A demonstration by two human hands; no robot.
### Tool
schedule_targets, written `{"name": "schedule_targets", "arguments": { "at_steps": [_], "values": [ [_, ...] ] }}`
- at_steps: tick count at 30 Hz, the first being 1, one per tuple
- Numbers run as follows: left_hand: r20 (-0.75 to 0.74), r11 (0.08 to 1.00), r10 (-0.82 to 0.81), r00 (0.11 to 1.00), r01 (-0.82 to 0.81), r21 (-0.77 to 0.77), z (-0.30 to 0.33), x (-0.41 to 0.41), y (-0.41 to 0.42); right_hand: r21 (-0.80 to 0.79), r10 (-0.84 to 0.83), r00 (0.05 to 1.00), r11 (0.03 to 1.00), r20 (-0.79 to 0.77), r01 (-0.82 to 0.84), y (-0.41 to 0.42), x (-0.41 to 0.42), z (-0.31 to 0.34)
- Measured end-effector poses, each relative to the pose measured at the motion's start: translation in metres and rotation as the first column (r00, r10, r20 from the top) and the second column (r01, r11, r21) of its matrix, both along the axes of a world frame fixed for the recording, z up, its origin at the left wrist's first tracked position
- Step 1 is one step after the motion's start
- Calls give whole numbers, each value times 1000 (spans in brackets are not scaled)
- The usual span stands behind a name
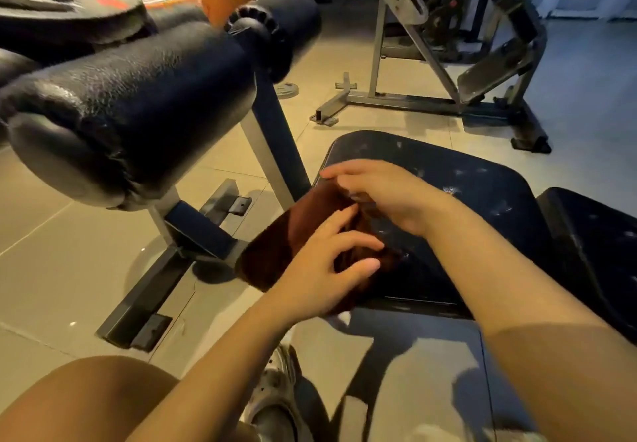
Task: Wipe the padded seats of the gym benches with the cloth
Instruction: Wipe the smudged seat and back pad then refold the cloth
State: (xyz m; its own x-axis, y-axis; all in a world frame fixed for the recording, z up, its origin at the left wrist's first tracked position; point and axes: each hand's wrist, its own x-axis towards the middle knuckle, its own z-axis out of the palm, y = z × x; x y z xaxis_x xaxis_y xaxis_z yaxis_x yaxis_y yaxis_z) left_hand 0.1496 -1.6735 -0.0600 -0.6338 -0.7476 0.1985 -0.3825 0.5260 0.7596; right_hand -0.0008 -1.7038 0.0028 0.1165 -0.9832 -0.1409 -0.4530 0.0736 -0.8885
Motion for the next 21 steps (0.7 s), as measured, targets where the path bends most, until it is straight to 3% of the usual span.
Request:
{"name": "schedule_targets", "arguments": {
  "at_steps": [2, 5, 7, 11, 17, 21],
  "values": [
    [233, 990, -17, 972, 50, -136, -22, -9, -24, 46, -80, 990, 995, -119, 86, -1, -12, -31],
    [218, 961, 105, 970, -43, -272, -37, -6, -48, -178, -270, 919, 958, -288, 226, 22, -15, -66],
    [317, 945, 157, 935, -49, -323, -44, 1, -59, -329, -345, 897, 911, -276, 249, 42, -6, -78],
    [576, 942, 134, 806, 76, -326, -54, 1, -63, -363, -344, 905, 900, -250, 241, 66, 18, -103],
    [592, 911, 305, 746, -47, -410, -55, -30, -65, -544, -491, 827, 788, -272, 289, 66, 3, -120],
    [620, 921, 336, 709, -111, -373, -50, -55, -100, -543, -482, 831, 792, -278, 278, 65, -5, -118]
  ]
}}
